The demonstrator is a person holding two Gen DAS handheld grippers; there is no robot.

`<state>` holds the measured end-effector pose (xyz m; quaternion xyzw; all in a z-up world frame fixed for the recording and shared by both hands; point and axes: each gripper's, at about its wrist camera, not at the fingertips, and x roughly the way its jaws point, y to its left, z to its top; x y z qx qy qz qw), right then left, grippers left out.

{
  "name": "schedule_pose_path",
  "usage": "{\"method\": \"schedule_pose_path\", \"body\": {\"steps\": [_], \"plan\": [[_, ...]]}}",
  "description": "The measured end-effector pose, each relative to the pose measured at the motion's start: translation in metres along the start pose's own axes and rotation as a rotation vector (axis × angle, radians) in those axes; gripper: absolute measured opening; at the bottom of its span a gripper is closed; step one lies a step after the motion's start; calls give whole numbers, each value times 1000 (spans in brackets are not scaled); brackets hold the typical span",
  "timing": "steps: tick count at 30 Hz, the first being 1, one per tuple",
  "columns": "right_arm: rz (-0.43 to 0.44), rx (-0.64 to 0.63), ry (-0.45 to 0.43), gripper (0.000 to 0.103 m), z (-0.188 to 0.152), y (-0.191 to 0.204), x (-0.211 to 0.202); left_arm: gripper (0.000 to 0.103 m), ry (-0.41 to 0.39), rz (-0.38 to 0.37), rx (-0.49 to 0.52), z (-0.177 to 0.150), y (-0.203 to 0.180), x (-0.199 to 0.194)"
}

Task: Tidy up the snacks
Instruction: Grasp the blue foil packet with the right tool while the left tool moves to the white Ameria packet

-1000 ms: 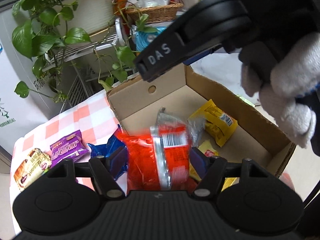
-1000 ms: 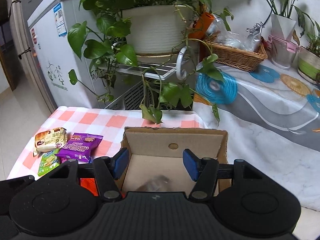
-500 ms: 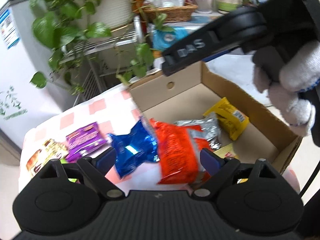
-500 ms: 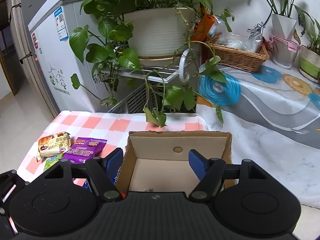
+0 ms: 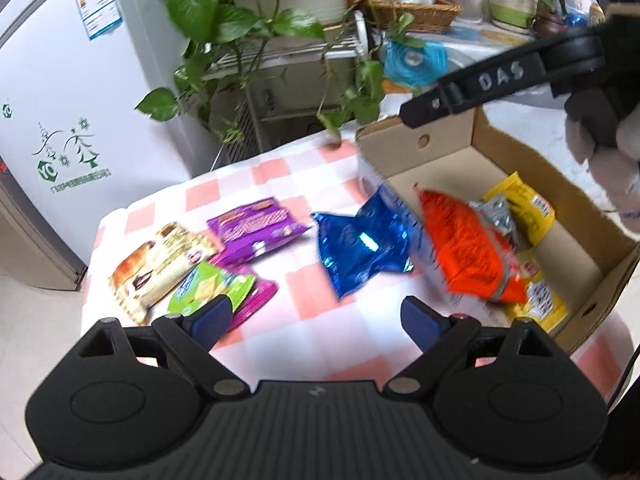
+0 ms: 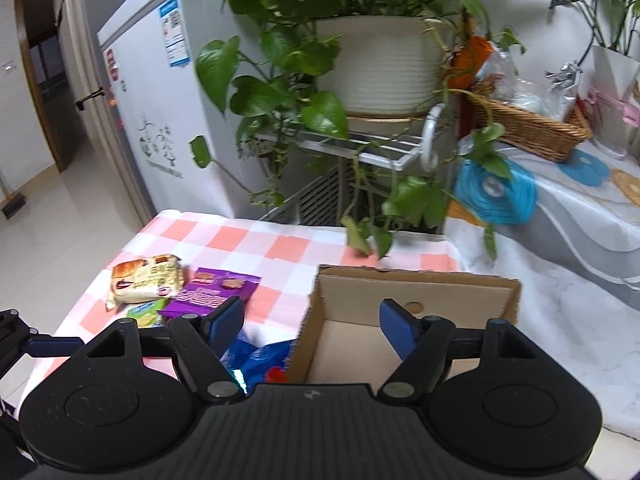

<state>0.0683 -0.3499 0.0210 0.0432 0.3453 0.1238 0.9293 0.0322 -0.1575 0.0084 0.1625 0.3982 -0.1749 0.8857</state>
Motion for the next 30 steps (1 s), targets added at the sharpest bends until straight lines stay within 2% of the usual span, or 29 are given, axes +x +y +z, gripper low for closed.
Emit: {"method": "schedule_pose_path", "body": {"steps": [5,10,16,22,30], "plan": [[129,100,25,80,-4,-6,1,92,22,7,-6,-17,14,-2],[215,150,49,80,-12,-1,4,95,49,30,-20,-36,36,0],[286,63,88,80,-9,34,21,95,78,49,-84,-57,63,12],[252,69,155,80,-3,54,54,95,91,41,-141,-69,72,27],[134,89,243,80,-3,65,89,95,99,52,-182,-80,79,42]]}}
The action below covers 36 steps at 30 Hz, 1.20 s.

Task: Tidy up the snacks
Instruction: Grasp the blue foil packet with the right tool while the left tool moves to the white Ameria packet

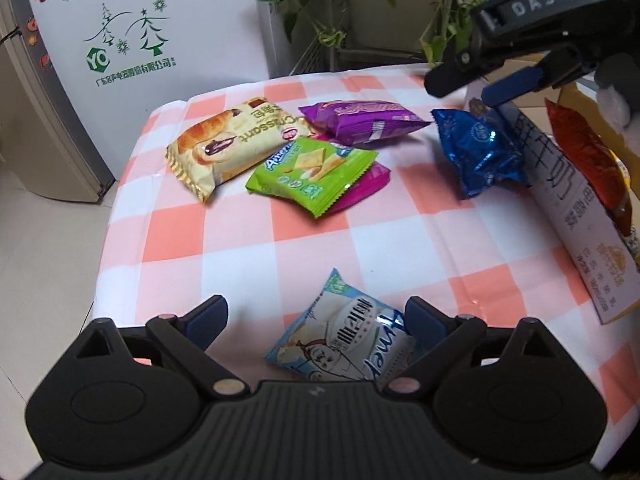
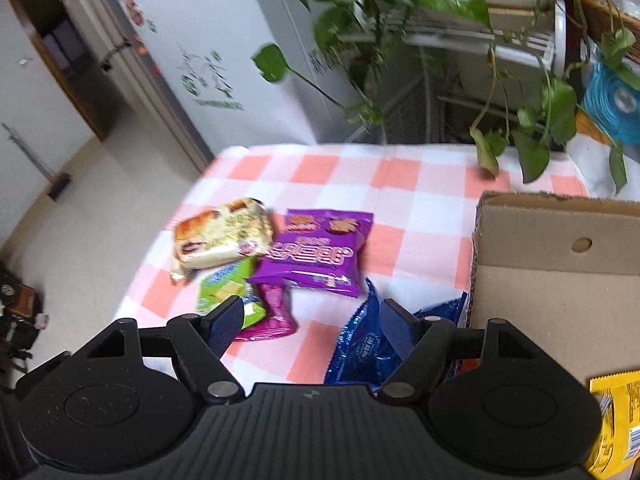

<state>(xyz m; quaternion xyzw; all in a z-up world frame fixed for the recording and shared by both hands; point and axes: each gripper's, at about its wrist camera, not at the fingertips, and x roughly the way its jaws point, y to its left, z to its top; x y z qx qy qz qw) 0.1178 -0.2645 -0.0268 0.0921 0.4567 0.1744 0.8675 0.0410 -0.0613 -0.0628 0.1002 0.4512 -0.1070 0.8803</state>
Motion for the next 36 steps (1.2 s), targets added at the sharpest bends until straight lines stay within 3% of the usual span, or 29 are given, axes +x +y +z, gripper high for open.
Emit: {"method": "schedule_pose_path", "body": {"steps": [10,19,23,25,26,30,36], "plan": [[-92,-7,63,86,-1,9,22,99,13,-21,-25,-2,7,16],[-29,-22,112,89,-2,28,27,103,12,4,-29,-9,24,15],[96,33,155,89,-5,32,27,102,8,103,-6,-11,36,13],[113,10,134,89,-5,39,20,100,7,190,13,-12,43,13],[100,-14,111,89,-3,41,15,100,6,198,-9,-12,48,13],[-21,-28,71,89,0,36,8,100,6,74,-145,-13,65,5],[-172,-58,133,89,-9,31,21,100,4,-34,-40,-14,47,-7]]}}
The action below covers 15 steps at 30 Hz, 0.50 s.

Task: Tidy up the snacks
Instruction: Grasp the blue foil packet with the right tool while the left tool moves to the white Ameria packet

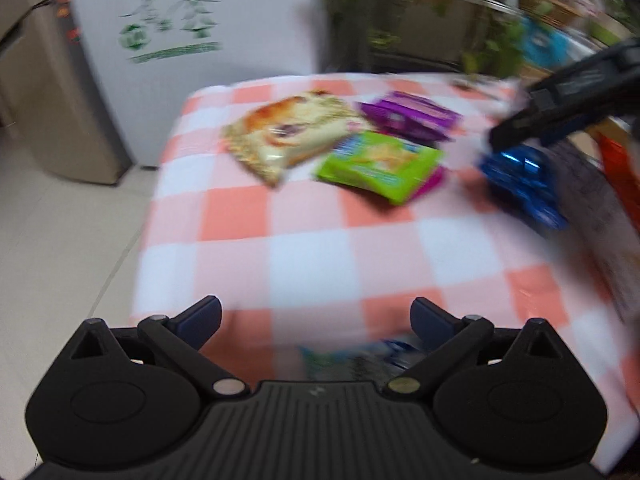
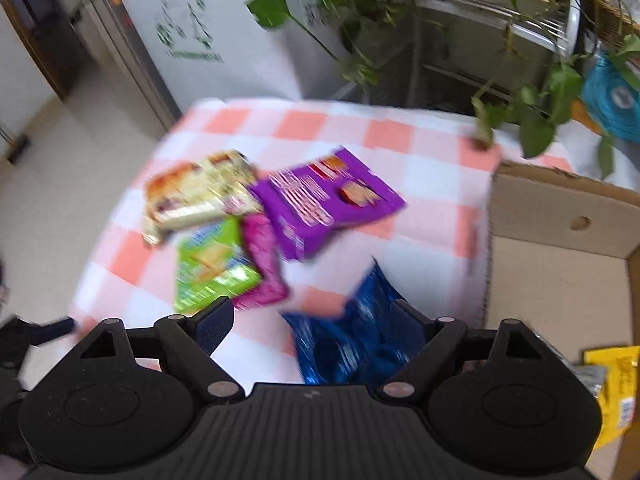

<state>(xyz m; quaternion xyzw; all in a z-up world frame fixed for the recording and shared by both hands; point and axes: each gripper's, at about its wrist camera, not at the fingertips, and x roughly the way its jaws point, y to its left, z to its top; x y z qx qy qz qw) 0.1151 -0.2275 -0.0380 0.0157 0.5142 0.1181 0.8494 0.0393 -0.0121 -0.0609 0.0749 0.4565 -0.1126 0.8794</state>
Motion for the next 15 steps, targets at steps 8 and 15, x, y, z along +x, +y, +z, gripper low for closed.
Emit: {"method": "schedule_pose_path", "body": {"steps": [8,15], "plan": [[3,-41,74,89,-8,13,23,101,83,-29,172,-18,-25,8],[193,-36,68,89,-9,36,19,102,37,41,149,-17,-21,15]]}}
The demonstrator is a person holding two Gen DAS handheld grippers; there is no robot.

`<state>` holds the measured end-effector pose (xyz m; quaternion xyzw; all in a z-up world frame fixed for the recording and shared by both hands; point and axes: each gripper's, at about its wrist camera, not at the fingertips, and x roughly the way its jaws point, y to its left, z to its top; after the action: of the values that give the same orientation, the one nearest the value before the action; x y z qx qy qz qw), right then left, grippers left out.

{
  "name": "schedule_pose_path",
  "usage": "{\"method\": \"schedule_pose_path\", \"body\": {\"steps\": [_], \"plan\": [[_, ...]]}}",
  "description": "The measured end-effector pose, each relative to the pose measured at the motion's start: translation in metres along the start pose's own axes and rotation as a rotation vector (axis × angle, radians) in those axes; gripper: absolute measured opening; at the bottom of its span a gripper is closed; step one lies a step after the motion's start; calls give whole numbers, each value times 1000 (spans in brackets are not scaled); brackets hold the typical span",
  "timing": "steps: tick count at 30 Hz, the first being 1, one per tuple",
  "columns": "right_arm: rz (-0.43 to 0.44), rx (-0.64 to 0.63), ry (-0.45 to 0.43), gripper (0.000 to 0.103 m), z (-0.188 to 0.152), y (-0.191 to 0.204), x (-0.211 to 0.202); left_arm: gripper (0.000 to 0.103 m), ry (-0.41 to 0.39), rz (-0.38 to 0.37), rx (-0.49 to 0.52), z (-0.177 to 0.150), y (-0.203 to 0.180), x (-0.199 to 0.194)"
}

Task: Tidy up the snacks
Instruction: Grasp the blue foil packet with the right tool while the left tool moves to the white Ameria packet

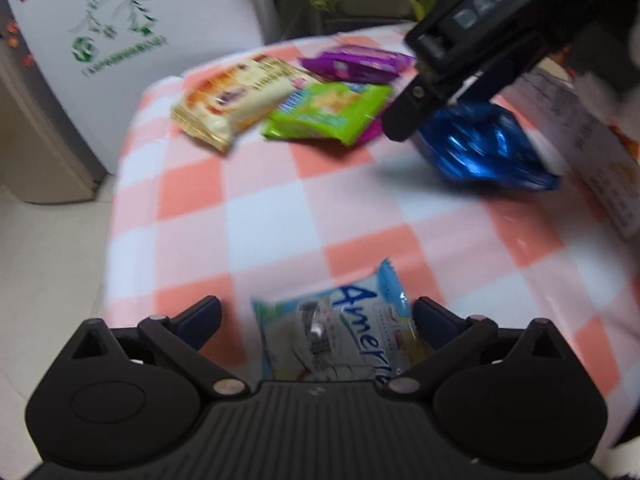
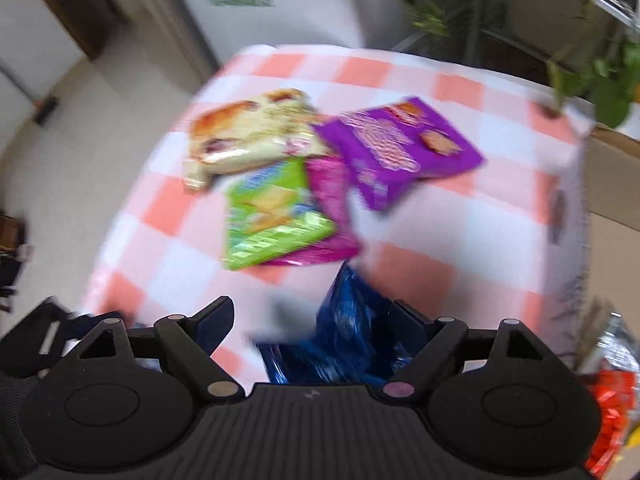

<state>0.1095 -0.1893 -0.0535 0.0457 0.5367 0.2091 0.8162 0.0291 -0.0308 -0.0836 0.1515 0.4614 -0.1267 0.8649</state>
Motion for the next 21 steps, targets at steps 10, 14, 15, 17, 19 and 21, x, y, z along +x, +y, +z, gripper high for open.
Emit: {"method": "schedule_pose_path", "body": {"steps": [10,14,15,17,19,21], "plan": [[-78,-26,-12,90,-9,-4,-14,99,-14,-12,-78,3,14,-8],[-87,-57,18,92,-16,-1,-12,99,-2,-33,-69,2,11,-12],[-95,-72,25,92,-19,1,-12,100,2,-45,-58,2,10,-13],[-117,-96,40,93,-22,3,-8,100,5,-49,-32,-1,6,-14],[-139,-103,55,93,-25,3,-4,100,14,-42,-7,-3,3,-12],[-161,-118,65,93,-27,4,0,100,23,-27,20,-6,1,-9]]}}
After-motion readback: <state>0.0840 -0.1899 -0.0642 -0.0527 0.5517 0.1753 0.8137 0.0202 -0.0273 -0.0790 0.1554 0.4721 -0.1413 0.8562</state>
